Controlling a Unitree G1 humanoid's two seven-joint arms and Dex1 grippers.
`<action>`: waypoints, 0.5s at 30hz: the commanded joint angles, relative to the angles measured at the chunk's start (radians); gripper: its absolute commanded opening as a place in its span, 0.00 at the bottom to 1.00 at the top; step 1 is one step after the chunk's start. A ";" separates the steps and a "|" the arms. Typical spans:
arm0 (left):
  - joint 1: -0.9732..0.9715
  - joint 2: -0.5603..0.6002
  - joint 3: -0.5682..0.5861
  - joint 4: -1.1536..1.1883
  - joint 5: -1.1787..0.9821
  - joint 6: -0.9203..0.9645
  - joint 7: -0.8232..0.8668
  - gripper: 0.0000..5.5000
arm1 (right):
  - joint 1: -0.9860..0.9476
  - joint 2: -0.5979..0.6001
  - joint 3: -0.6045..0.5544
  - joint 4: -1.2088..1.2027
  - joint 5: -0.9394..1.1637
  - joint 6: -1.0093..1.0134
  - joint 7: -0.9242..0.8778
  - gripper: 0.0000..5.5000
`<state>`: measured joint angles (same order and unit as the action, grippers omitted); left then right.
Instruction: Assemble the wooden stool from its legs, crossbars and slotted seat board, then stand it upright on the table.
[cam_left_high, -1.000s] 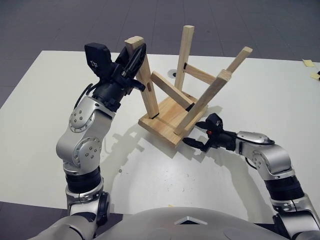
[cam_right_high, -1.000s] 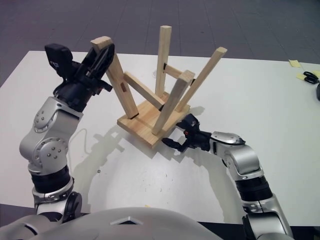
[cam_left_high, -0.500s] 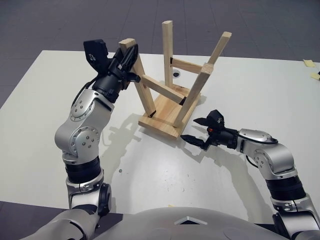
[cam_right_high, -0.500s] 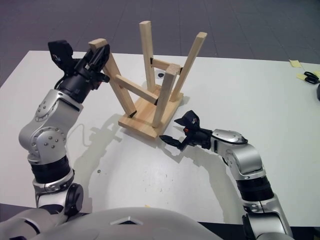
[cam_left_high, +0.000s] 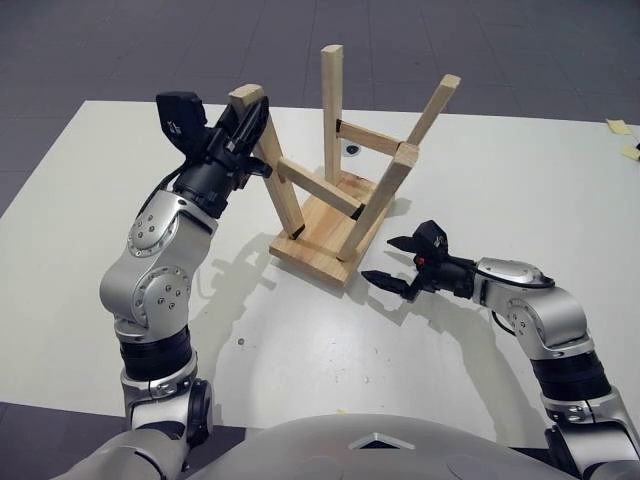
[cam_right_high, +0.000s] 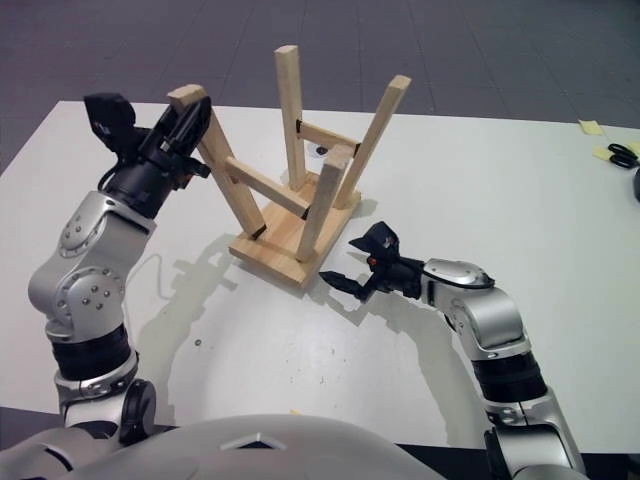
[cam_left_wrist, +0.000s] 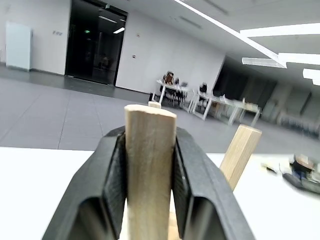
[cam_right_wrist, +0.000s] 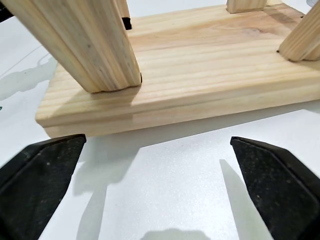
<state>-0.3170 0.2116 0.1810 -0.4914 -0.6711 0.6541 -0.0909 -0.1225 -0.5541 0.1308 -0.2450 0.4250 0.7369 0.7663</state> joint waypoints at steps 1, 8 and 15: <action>-0.044 0.019 -0.025 -0.015 0.020 -0.021 -0.004 0.19 | -0.010 -0.009 0.008 0.002 -0.014 -0.005 0.000 0.98; -0.042 0.064 -0.085 -0.028 0.122 -0.061 -0.030 0.19 | -0.010 -0.007 0.006 0.004 -0.018 -0.002 -0.004 0.98; -0.057 0.020 -0.023 0.000 0.007 0.003 0.030 0.19 | -0.007 -0.002 0.004 0.000 -0.018 0.002 -0.011 0.98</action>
<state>-0.3389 0.1996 0.1747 -0.4722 -0.6685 0.6561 -0.0361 -0.1226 -0.5551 0.1384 -0.2419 0.4094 0.7334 0.7608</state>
